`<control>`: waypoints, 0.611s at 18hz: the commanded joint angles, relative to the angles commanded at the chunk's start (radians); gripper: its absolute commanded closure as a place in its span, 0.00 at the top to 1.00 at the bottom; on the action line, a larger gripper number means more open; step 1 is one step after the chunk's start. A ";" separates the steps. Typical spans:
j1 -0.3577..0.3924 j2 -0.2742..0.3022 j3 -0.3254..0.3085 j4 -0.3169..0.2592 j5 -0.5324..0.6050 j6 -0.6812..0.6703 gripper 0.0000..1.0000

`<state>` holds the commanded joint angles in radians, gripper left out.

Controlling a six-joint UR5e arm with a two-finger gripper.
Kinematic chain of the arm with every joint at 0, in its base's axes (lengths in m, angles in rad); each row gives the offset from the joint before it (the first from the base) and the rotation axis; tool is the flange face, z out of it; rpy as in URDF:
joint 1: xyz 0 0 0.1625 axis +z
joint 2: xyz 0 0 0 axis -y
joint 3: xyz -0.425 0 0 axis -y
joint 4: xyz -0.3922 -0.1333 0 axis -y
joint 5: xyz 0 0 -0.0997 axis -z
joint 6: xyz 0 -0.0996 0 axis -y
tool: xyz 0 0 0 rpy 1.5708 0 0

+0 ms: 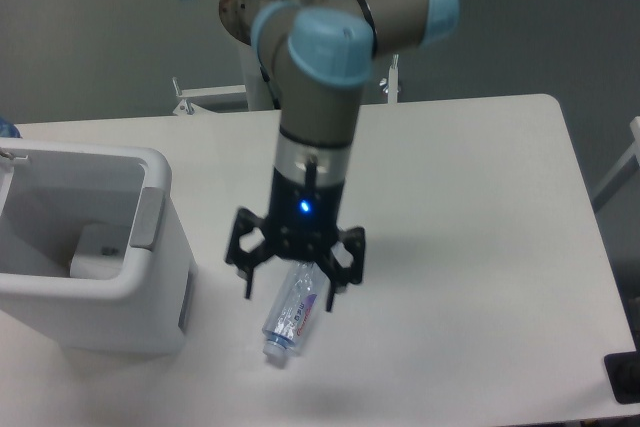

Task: Place the trash in the trash can
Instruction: 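Move the open gripper back over the water bottle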

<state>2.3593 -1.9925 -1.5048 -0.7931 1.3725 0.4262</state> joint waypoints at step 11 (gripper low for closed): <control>-0.078 -0.132 0.000 -0.079 0.128 0.106 1.00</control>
<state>2.2811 -2.1245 -1.5048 -0.8725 1.5002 0.5322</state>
